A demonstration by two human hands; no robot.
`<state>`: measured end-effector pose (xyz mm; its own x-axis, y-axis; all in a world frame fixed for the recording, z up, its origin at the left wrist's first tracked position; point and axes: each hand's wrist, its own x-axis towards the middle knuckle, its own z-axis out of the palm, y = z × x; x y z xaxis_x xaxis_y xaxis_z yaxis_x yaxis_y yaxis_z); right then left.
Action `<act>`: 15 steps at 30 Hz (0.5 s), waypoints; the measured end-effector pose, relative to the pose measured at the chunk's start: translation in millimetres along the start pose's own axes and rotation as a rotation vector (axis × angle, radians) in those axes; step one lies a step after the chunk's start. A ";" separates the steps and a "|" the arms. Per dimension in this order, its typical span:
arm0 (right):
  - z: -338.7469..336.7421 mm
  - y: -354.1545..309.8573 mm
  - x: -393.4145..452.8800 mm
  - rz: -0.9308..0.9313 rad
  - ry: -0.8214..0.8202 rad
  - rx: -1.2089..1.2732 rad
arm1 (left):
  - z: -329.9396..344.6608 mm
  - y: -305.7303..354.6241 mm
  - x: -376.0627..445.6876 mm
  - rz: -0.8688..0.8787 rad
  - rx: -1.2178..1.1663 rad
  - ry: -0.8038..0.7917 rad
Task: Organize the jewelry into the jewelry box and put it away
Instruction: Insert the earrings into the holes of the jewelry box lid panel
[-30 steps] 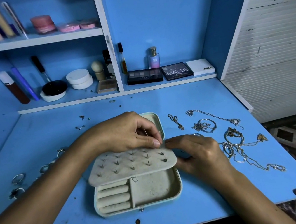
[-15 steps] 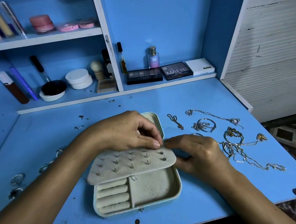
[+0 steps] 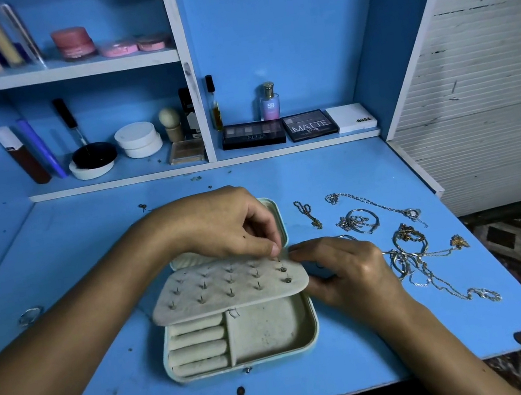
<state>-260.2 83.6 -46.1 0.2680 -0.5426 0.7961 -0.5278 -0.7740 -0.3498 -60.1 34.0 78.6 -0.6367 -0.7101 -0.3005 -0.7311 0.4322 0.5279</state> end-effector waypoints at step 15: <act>1.4 1.6 -1.0 -0.009 -0.011 -0.006 | 6.7 11.0 5.6 -0.049 0.048 -0.033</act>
<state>-260.2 82.5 -48.1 0.2822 -0.5390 0.7937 -0.5300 -0.7772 -0.3393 -73.4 38.5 77.5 -0.6072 -0.7124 -0.3518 -0.7720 0.4243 0.4733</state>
